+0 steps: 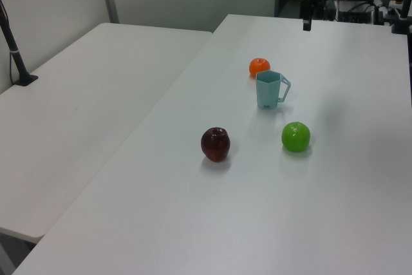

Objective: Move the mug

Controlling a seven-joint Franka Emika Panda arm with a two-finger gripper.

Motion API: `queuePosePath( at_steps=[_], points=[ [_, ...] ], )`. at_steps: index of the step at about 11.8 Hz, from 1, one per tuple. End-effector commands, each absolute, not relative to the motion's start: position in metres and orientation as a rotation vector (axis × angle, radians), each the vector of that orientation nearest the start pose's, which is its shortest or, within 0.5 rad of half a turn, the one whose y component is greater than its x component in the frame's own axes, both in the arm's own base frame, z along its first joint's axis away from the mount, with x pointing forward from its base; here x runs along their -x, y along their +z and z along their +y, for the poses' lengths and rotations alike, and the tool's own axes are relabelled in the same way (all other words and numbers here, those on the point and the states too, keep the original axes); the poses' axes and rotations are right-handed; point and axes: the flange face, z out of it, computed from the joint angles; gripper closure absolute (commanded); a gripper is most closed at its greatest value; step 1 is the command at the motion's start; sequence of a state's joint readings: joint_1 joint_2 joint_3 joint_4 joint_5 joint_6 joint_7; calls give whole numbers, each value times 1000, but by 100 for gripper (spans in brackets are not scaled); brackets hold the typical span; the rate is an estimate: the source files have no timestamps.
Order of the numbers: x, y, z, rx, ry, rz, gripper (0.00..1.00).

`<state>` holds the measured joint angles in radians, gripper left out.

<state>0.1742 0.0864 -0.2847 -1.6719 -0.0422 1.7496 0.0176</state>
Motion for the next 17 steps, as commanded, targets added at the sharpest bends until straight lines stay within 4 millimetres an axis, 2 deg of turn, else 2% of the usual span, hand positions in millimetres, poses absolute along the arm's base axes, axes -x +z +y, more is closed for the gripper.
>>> queuePosePath(
  at_steps=[1,4,5,8,10,12,14,17],
  points=[
    [-574,550,-49,3200,115,143,0],
    [-577,547,-44,3200,112,130,0],
    [-581,541,-31,3205,120,91,0],
    [-602,507,-1,3216,109,-30,0],
    [-607,491,10,3218,142,-92,0],
    [-607,480,14,3167,162,-274,0],
    [-612,461,9,3164,172,-290,3],
    [-632,412,11,3180,171,-358,4]
  ],
)
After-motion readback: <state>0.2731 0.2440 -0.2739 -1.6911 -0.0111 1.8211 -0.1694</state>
